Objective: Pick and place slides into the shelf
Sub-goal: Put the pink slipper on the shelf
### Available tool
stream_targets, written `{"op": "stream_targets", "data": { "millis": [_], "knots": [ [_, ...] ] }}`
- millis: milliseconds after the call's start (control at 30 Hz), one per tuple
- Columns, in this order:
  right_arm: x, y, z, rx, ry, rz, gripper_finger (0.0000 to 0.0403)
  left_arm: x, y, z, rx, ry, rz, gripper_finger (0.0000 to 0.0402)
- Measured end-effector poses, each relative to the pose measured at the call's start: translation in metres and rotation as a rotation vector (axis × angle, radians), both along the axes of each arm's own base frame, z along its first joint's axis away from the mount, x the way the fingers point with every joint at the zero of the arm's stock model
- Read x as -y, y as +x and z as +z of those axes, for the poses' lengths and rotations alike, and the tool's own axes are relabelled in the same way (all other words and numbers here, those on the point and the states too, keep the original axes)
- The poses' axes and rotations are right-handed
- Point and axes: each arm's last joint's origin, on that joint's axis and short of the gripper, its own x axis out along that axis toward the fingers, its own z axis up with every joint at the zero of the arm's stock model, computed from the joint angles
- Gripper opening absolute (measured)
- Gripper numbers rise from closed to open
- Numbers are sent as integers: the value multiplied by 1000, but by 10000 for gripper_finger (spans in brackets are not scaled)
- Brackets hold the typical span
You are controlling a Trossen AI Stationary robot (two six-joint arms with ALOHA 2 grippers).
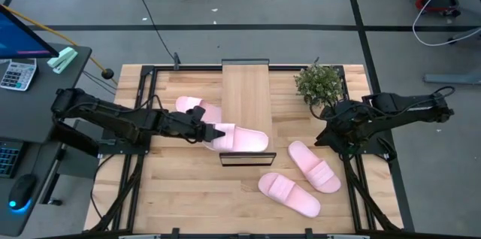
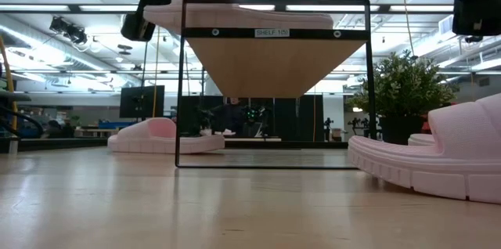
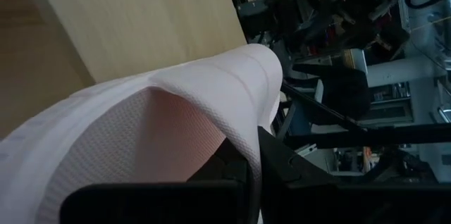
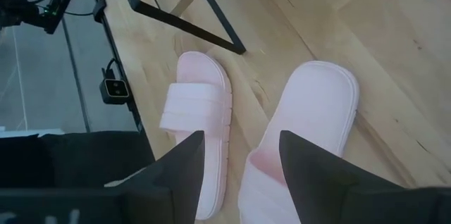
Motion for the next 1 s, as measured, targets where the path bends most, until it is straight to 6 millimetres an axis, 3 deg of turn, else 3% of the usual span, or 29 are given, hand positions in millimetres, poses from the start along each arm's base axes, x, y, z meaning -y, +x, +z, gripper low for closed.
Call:
{"op": "stream_targets", "data": {
  "millis": [1000],
  "knots": [
    [-1,8,0,23,-29,22,190,-1,8,1,59,-68,32,11]
  ]
}}
